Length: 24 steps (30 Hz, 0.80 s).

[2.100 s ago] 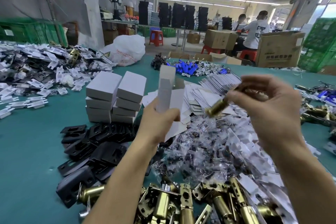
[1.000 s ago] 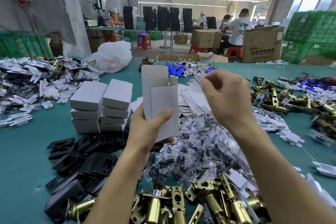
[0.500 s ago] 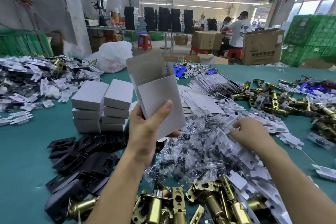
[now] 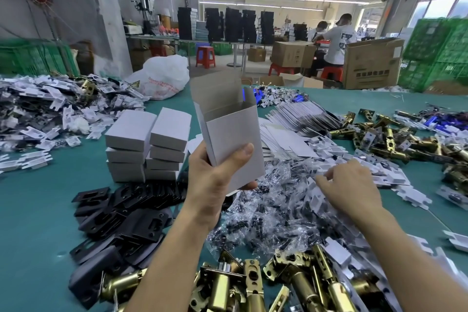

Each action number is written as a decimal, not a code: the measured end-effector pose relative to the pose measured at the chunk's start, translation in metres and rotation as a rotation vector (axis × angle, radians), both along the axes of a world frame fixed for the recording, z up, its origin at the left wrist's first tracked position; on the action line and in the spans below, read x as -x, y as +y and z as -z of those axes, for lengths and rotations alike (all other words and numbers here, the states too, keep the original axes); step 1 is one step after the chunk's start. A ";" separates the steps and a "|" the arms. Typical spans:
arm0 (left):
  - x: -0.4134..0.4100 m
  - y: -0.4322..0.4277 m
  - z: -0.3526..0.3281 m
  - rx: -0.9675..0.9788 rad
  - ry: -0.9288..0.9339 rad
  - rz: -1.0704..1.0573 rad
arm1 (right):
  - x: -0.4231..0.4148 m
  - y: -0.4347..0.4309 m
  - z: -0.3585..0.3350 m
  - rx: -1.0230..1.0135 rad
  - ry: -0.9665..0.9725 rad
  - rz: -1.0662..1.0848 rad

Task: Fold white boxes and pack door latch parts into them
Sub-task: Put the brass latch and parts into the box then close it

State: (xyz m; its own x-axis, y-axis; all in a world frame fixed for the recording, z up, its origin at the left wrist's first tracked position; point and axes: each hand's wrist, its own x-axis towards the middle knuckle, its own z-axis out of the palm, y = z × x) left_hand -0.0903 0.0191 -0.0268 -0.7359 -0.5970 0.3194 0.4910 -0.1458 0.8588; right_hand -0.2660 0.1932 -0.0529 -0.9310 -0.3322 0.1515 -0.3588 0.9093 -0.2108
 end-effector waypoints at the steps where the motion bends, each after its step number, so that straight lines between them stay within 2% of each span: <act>1: 0.000 0.000 0.000 0.001 0.000 0.001 | 0.001 0.000 0.002 0.014 0.003 0.001; 4: -0.001 -0.001 -0.001 -0.001 0.011 -0.002 | 0.003 0.003 0.002 0.121 0.013 -0.009; 8: 0.000 -0.002 0.000 -0.041 0.024 0.000 | -0.002 0.007 -0.023 0.361 0.048 -0.042; 12: 0.002 -0.003 0.002 -0.004 -0.008 -0.024 | -0.037 -0.008 -0.067 0.769 0.333 -0.330; 15: 0.003 0.000 0.004 0.067 0.010 -0.012 | -0.075 -0.025 -0.104 1.026 0.426 -0.609; 19: 0.004 0.004 0.006 0.129 0.009 -0.053 | -0.114 -0.047 -0.134 0.988 0.576 -0.790; 22: 0.004 0.005 0.006 0.099 0.000 -0.075 | -0.121 -0.056 -0.137 0.966 0.626 -0.763; 24: 0.005 0.005 0.007 0.098 -0.021 -0.104 | -0.118 -0.059 -0.137 0.843 0.613 -0.751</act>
State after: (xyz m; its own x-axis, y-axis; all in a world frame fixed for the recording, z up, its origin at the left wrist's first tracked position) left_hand -0.0948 0.0239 -0.0338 -0.6792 -0.6367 0.3651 0.4806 -0.0099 0.8769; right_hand -0.1484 0.1342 0.0837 -0.2620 -0.3353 0.9050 -0.9649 0.1095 -0.2388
